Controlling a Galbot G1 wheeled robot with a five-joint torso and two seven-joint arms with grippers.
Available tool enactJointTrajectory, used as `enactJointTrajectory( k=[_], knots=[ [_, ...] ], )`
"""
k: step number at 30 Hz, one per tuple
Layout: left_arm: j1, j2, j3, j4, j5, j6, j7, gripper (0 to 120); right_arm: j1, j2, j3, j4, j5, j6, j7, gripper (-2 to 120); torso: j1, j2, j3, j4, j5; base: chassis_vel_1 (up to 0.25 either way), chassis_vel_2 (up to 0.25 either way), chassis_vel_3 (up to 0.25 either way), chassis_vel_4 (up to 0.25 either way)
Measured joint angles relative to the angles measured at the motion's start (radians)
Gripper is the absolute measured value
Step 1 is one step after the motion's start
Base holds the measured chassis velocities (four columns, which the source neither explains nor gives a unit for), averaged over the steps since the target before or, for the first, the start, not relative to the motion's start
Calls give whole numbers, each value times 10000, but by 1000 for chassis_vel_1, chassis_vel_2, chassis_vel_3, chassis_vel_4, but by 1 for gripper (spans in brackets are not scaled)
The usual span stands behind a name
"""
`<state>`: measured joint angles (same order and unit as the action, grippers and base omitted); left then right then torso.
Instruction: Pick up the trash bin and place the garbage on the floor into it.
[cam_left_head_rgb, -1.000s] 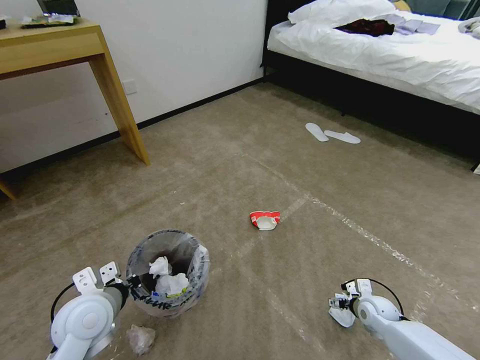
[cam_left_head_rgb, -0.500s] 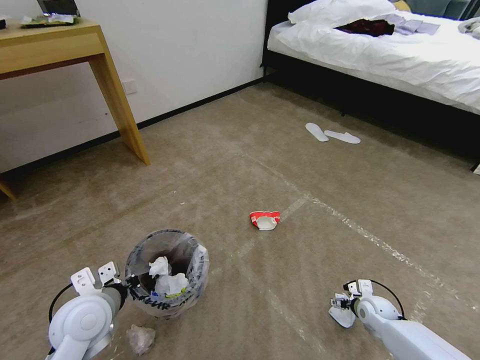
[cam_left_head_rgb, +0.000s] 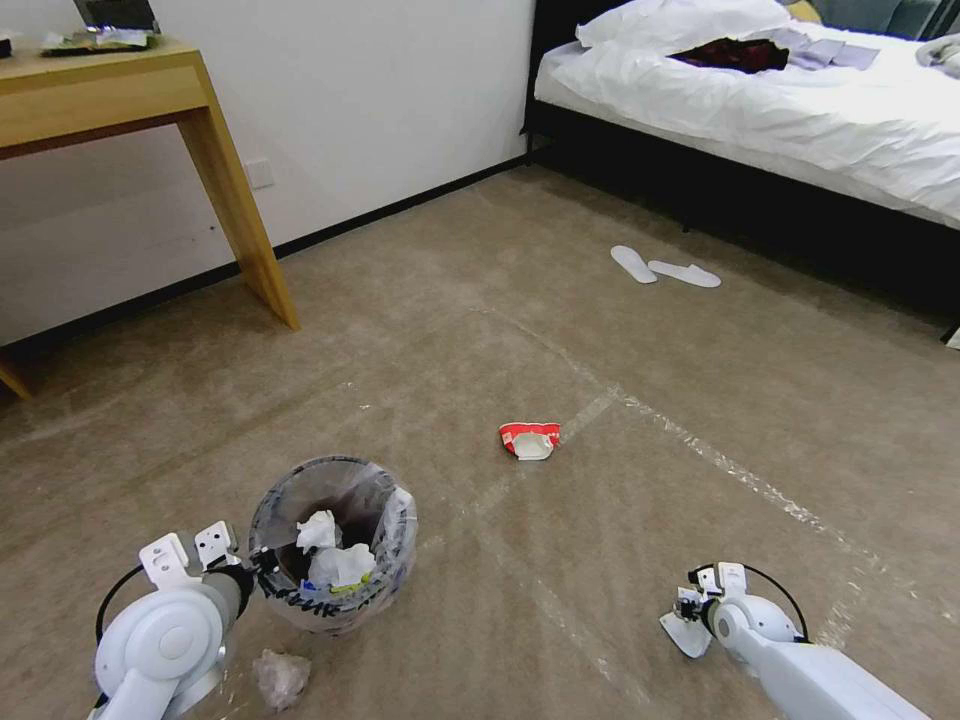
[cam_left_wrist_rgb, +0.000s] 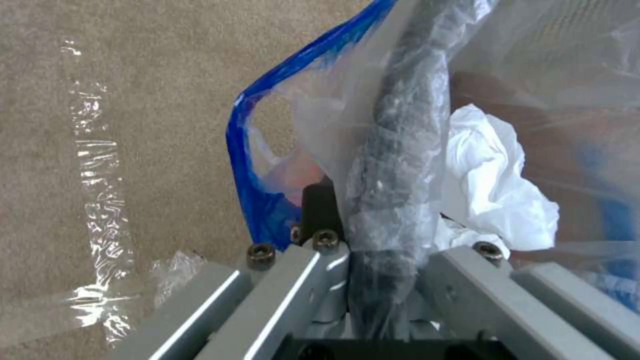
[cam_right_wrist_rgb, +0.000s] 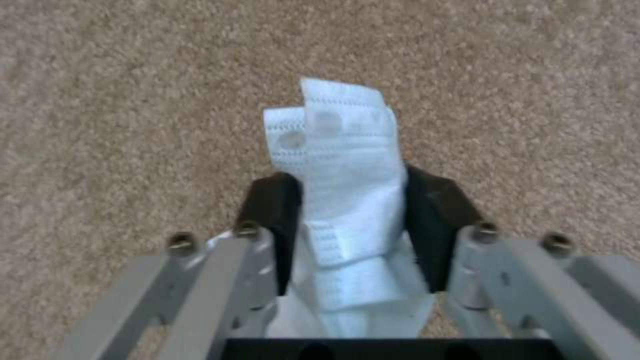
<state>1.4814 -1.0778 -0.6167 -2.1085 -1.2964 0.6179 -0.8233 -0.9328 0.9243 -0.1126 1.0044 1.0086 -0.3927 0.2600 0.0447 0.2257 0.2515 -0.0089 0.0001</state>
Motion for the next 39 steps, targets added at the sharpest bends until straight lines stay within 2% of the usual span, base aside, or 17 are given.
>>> enactJointTrajectory(
  k=[4, 7, 11, 15, 19, 21, 22, 23, 24, 25, 26, 27, 28, 31, 35, 36, 39],
  knots=[
    [-17, 29, 5, 0, -22, -2, 0, 0, -36, 0, 54, 66, 11, 6, -1, 25, 0, 0, 0, 0, 1, 0, 0, 0, 0],
    [-35, 61, 8, -22, -52, -5, 0, 0, -101, 16, 164, 140, 34, 7, 0, 9, 0, 0, 0, 0, 1, 0, 0, 0, 0],
    [-36, 75, 8, -32, -63, -5, -1, 0, -140, 28, 228, 166, 38, 10, 7, 0, 0, 0, 0, 0, 1, 0, 0, 0, 0],
    [-37, 81, 9, -71, -80, -5, -6, 0, -203, 30, 460, 318, 93, 45, 5, 0, 0, 0, 0, 0, 1, 0, 0, 0, 0],
    [-34, 111, 16, -147, -125, -5, -13, 0, -339, -157, 1092, 1186, 338, 747, -296, 0, 0, 0, 0, 0, 1, 0, 0, 0, 0],
    [-42, 138, 16, -162, -163, -4, -22, 0, -388, -296, 1457, 1716, 132, 1639, -926, 0, 0, 0, 0, 0, 2, 0, 0, 0, 0],
    [-42, 138, 16, -162, -163, -4, -22, 0, -388, -296, 1457, 1716, 132, 1639, -926, 0, 0, 0, 0, 0, 2, 0, 0, 0, 0],
    [-52, 154, 16, -169, -180, -1, -29, 0, -395, -348, 1655, 1902, -91, 2227, -1374, 0, 0, 0, 0, 0, 2, 0, 0, 0, 0],
    [-82, 207, 18, -174, -222, 3, -43, 0, -301, -466, 2223, 2255, -823, 3925, -2622, 0, 0, 0, 0, 0, -1, 0, 0, 0, 0],
    [-82, 207, 18, -174, -222, 3, -43, 0, -301, -466, 2223, 2255, -823, 3925, -2622, 0, 0, 0, 0, 0, -1, 0, 0, 0, 0],
    [-110, 237, 43, -174, -261, 7, -47, 0, -115, -552, 2533, 2537, -1233, 5316, -3673, 0, 0, 1, 1, -1, -1, 0, 0, 0, 0],
    [-139, 249, 72, -174, -288, 9, -49, 0, 28, -627, 2772, 2825, -1421, 6072, -4278, 0, 0, 0, 1, 2, 3, 0, 0, 0, 0],
    [-139, 249, 72, -174, -288, 9, -49, 0, 28, -627, 2772, 2825, -1421, 6072, -4278, 0, 0, 0, 1, 2, 3, 0, 0, 0, 0],
    [-252, 246, 166, -179, -377, 20, -61, 0, 568, -910, 3346, 3806, -1793, 7618, -5502, 0, 0, 0, 1, 1, -1, 0, 0, 0, 0],
    [-334, 233, 209, -148, -431, 17, -26, 0, 955, -1156, 3683, 4692, -1727, 8087, -6053, 0, 1, 0, 1, -2, 3, 0, 0, 0, 0],
    [-378, 223, 223, -119, -480, 16, 18, 0, 1166, -1387, 3915, 5598, -1410, 8157, -6428, 0, 0, 0, 0, 0, -3, 0, 0, 0, 0],
    [-409, 234, 224, -95, -495, 12, 20, 0, 1319, -1636, 3944, 6572, -1083, 8163, -6712, 0, 0, 0, 0, 0, 1, 0, 0, 0, 0]
  ],
)
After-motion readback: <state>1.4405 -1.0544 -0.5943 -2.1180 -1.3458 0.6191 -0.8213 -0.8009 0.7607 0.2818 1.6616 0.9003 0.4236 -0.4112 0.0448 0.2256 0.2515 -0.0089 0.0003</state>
